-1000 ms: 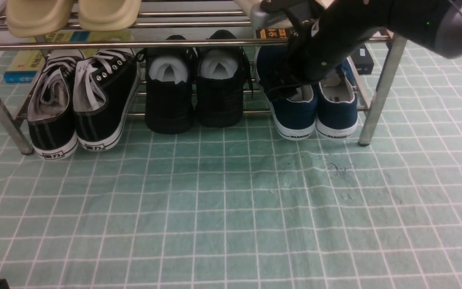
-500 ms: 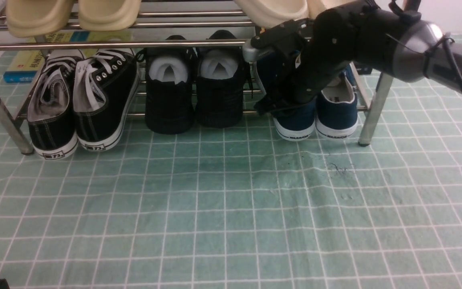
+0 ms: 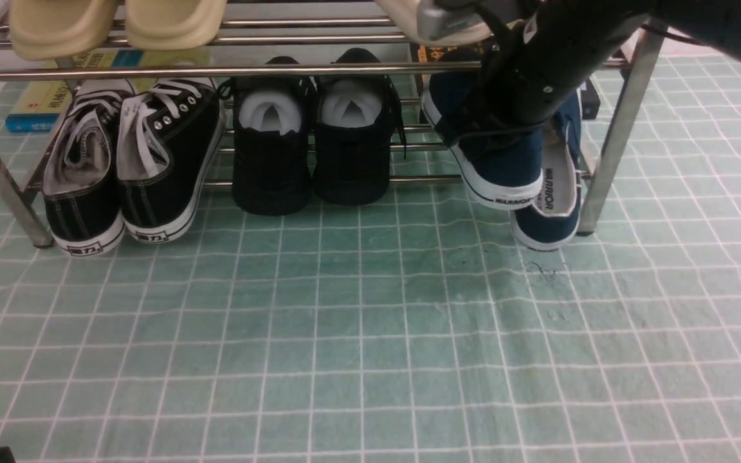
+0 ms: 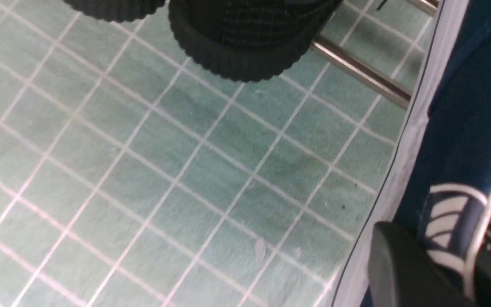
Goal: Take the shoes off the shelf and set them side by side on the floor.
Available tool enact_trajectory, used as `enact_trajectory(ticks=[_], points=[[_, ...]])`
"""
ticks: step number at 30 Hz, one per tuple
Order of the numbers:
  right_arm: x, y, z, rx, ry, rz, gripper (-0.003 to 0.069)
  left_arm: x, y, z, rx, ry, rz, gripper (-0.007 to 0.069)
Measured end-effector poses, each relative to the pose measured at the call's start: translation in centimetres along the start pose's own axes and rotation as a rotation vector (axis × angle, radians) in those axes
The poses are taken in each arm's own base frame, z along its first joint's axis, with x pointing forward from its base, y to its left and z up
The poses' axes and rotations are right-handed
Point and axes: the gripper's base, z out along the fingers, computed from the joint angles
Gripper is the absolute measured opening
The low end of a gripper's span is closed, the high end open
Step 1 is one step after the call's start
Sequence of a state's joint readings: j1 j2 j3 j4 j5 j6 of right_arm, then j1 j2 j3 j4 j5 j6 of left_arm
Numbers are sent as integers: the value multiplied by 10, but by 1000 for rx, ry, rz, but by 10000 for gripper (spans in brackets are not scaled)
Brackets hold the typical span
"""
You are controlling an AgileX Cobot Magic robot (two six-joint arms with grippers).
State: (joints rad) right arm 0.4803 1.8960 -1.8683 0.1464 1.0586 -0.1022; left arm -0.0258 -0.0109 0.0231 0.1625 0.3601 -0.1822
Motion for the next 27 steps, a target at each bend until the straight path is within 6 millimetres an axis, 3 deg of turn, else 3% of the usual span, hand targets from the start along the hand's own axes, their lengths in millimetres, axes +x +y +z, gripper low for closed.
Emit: enact_trajectory(ticks=[7, 21, 27], points=[[14, 11, -37, -61, 94, 9, 50, 0, 0, 0, 0, 0, 0, 241], [16, 28, -76, -200, 33, 40, 50, 0, 0, 0, 0, -1, 0, 241], [33, 37, -93, -237, 42, 64, 50, 0, 0, 0, 0, -1, 0, 241]])
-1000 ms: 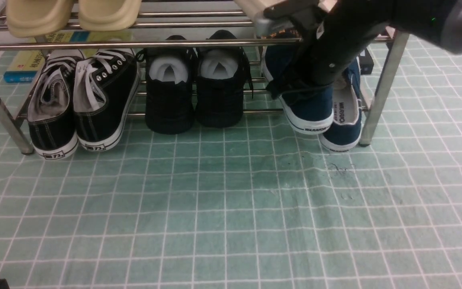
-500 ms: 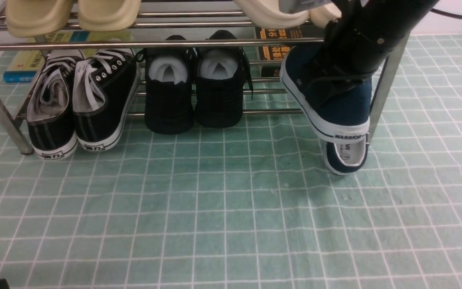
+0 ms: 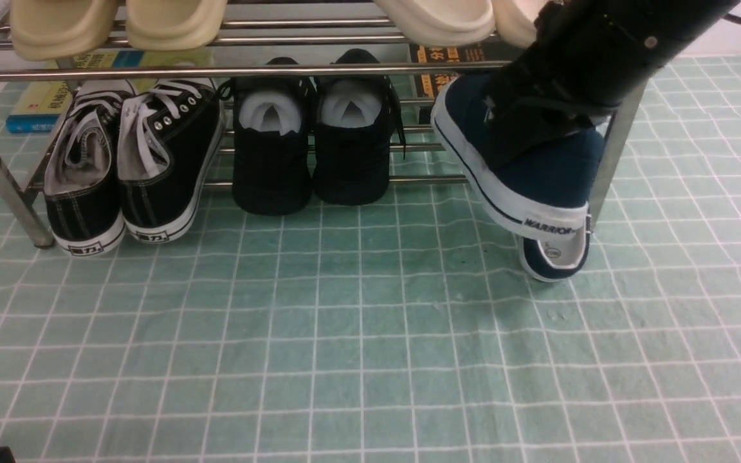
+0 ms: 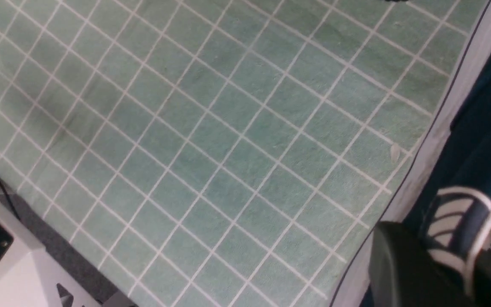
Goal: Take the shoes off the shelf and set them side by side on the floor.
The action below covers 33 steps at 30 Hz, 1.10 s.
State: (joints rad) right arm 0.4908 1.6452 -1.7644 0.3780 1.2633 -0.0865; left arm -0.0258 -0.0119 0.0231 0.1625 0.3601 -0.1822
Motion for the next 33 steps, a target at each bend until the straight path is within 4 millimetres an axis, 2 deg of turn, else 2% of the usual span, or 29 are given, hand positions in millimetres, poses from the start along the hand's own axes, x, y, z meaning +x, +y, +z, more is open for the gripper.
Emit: enact_trajectory(ticks=[1, 3, 5, 7, 10, 14, 20, 25, 26, 33], points=[[13, 4, 0, 1, 29, 1, 50, 0, 0, 0, 0, 0, 0, 241], [26, 13, 2, -9, 58, -9, 49, 0, 0, 0, 0, 0, 0, 241], [43, 21, 13, -24, 124, -21, 49, 0, 0, 0, 0, 0, 0, 241], [52, 27, 22, -34, 166, -31, 49, 0, 0, 0, 0, 0, 0, 241], [73, 40, 51, -45, 243, -69, 49, 0, 0, 0, 0, 0, 0, 241], [78, 41, 73, 1, 168, -75, 49, 0, 0, 0, 0, 0, 0, 241], [79, 30, 87, 91, 79, -15, 49, 0, 0, 0, 0, 0, 0, 241], [83, 21, 103, 148, 96, 33, 49, 0, 0, 0, 0, 0, 0, 241], [83, 17, 113, 162, 112, 41, 49, 0, 0, 0, 0, 0, 0, 241], [84, 7, 150, 188, 154, 55, 48, 0, 0, 0, 0, 0, 0, 241]])
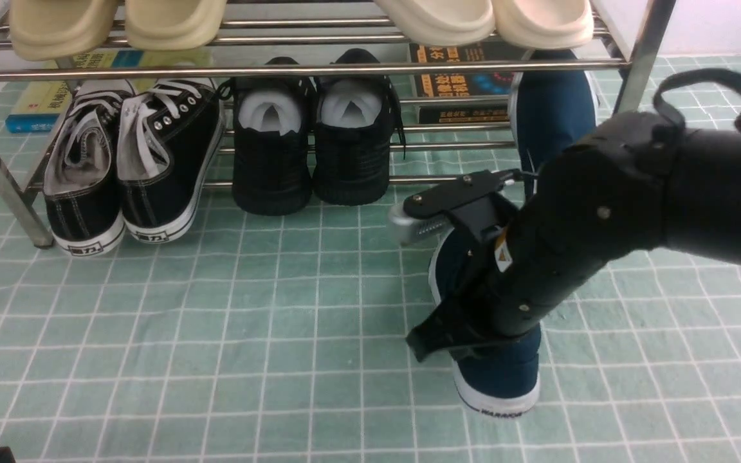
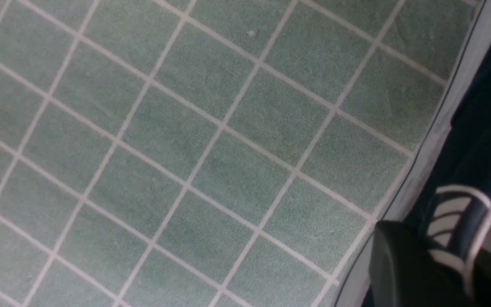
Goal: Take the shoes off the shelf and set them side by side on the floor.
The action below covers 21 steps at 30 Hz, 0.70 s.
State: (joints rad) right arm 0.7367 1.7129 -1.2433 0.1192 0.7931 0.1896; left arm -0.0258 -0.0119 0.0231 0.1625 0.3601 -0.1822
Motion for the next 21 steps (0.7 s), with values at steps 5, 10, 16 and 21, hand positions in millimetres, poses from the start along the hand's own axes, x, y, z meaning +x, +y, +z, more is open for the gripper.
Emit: enact_trajectory(ticks=[5, 10, 16, 21], points=[[1, -1, 17, 9, 33, 2, 48, 0, 0, 0, 0, 0, 0, 241], [1, -1, 24, 11, 47, 6, 48, 0, 0, 0, 0, 0, 0, 241], [3, 1, 22, -2, 87, 24, 139, 0, 0, 0, 0, 0, 0, 241], [-2, 5, 5, 2, 178, 17, 337, 0, 0, 0, 0, 0, 0, 241]])
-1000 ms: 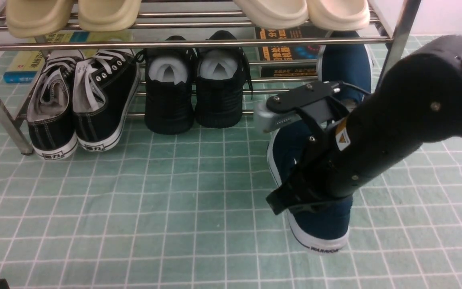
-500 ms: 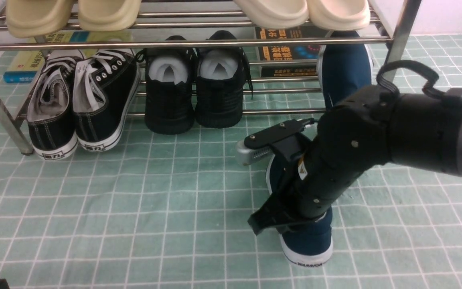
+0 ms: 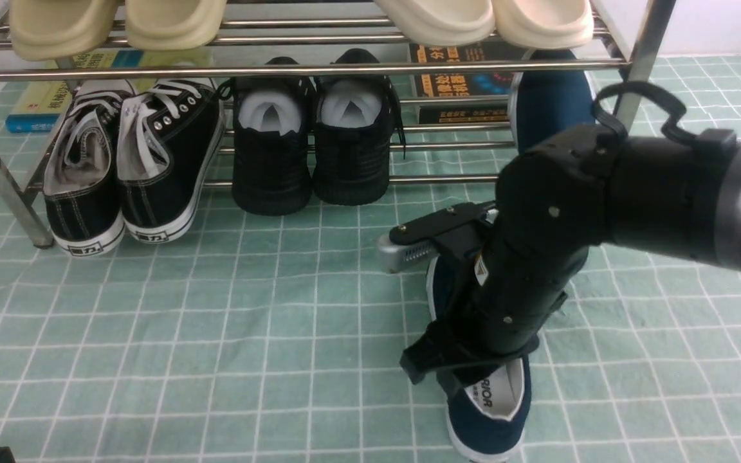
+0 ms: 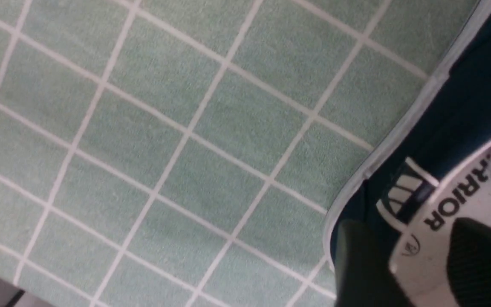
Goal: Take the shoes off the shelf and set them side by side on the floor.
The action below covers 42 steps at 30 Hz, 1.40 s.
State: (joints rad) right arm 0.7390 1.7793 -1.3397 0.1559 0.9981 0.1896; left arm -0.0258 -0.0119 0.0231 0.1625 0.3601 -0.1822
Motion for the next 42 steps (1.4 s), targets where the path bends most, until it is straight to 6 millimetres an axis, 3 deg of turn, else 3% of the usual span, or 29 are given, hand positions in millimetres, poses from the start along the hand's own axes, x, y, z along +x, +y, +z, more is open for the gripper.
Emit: enact_trajectory(ticks=[6, 11, 18, 23, 30, 36, 37, 39, 40, 42], points=[[-18, -5, -31, 135, -58, -85, 464, 0, 0, 0, 0, 0, 0, 241], [-30, -18, -39, 268, -164, -42, 468, 0, 0, 0, 0, 0, 0, 241], [-52, -62, -48, 317, -366, 252, 446, 0, 0, 0, 0, 0, 0, 241], [-62, -86, -40, 319, -401, 324, 432, 0, 0, 0, 0, 0, 0, 241], [-75, -115, 3, 329, -373, 391, 408, 0, 0, 0, 0, 0, 0, 241], [-80, -120, 27, 330, -364, 373, 326, 0, 0, 0, 0, 0, 0, 241], [-80, -121, 28, 331, -362, 372, 255, 0, 0, 0, 0, 0, 0, 241], [-80, -121, 28, 335, -359, 367, 206, 0, 0, 0, 0, 0, 0, 241], [-80, -121, 25, 340, -357, 356, 120, 0, 0, 0, 0, 0, 0, 241], [-77, -120, 19, 347, -349, 343, 34, 0, 0, 0, 0, 0, 0, 241]])
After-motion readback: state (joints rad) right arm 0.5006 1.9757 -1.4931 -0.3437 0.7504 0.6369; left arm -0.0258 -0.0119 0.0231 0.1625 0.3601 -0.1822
